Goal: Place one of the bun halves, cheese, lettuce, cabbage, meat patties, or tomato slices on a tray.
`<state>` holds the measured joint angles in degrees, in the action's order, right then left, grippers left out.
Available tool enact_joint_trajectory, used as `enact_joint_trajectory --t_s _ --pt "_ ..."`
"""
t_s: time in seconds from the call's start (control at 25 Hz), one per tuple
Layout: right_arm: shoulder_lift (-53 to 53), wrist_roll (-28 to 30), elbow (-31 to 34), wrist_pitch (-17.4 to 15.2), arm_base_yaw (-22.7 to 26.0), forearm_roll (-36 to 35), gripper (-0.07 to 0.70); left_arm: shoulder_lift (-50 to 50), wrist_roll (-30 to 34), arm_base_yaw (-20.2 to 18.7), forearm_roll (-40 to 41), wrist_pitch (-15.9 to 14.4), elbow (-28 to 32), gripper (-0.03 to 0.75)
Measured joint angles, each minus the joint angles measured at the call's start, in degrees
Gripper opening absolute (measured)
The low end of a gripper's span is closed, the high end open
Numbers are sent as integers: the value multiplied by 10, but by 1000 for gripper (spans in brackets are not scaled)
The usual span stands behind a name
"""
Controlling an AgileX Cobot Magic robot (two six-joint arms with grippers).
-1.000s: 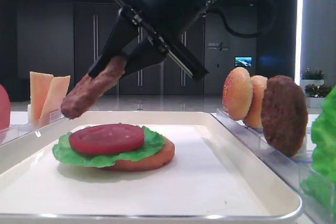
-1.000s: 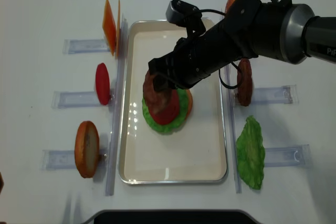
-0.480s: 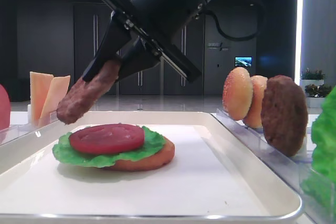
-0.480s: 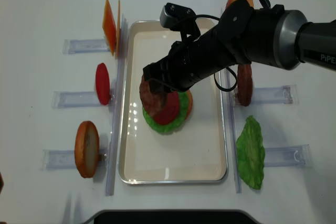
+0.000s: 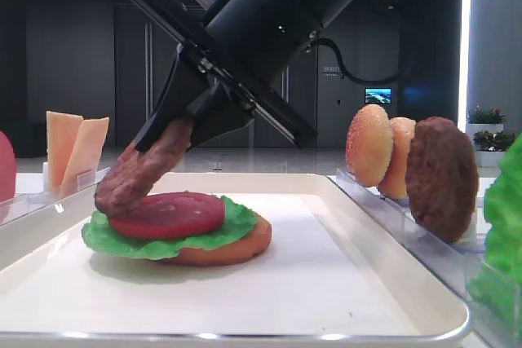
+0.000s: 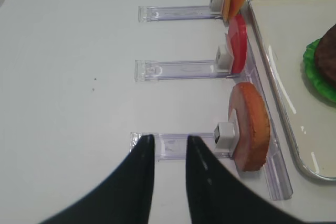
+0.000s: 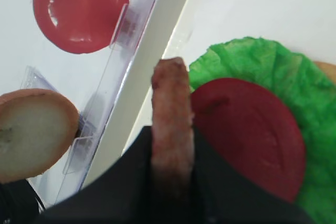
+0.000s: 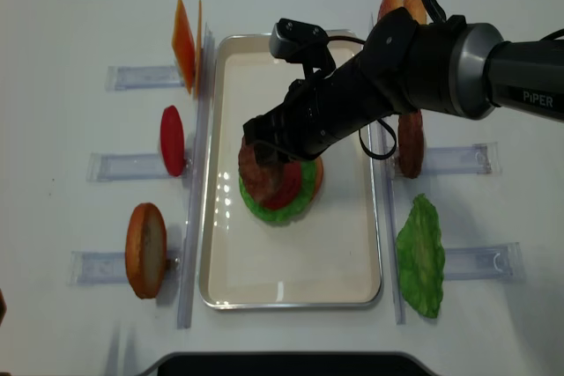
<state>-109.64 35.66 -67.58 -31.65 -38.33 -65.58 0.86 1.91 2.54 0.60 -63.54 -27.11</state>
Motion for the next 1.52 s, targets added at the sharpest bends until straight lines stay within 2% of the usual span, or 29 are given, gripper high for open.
enact_joint_trajectory --t_s 0.28,0.48,0.64,0.88,0.96,1.04,1.12,1.24,1.28,1.36,1.52 --pt "0 0 0 -5 2 0 129 0 0 0 0 0 0 159" --pt "0 0 0 -7 3 23 290 0 0 0 0 0 0 159" --pt "0 -7 0 -24 13 64 435 0 0 0 0 0 0 159" --pt "16 -28 -2 -52 66 111 479 0 0 0 0 0 0 159" --pt "28 -61 -10 -69 81 163 480 0 0 0 0 0 0 159" --pt "39 -133 -28 -91 85 241 480 0 0 0 0 0 0 159" --pt "45 -232 -49 -124 79 359 480 0 0 0 0 0 0 159" --pt "46 -414 -80 -198 53 557 480 0 0 0 0 0 0 159" --pt "46 -439 -89 -217 46 609 477 0 0 0 0 0 0 159" --pt "46 -461 -105 -254 46 656 476 0 0 0 0 0 0 159" --pt "45 -462 -167 -316 109 680 476 0 0 0 0 0 0 159"
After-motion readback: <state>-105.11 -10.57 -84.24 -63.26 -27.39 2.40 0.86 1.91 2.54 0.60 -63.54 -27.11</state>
